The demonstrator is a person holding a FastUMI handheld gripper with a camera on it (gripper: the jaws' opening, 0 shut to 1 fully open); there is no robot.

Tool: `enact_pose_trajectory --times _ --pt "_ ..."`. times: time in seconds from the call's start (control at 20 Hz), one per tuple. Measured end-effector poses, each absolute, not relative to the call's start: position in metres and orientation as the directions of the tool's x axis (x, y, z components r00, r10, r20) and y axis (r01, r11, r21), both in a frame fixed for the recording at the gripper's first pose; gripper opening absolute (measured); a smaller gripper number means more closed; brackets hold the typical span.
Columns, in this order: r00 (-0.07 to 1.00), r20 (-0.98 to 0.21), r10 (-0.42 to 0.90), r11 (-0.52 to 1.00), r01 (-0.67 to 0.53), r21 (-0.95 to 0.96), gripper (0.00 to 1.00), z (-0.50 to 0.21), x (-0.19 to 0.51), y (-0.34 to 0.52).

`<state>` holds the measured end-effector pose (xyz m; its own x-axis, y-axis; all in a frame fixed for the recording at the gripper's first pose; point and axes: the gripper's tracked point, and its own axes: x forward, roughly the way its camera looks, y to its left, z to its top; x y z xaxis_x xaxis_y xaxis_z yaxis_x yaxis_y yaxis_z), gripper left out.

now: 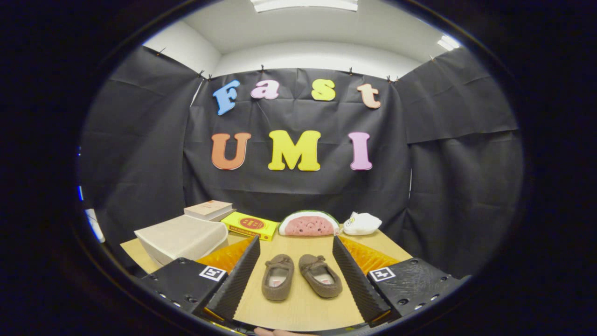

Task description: Open the storage box then place both shoes into the box .Put the left shoe in first, then the right shoe, with the right side of both shoes facing outward in a uniform manner.

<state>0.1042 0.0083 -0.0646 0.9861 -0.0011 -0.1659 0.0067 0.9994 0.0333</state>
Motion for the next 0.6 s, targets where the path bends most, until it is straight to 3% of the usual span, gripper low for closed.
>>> enact_pose_trajectory --times 0.6 --pt "0.905 -0.308 0.295 0.937 -0.211 0.278 0.96 -0.133 0.194 0.094"
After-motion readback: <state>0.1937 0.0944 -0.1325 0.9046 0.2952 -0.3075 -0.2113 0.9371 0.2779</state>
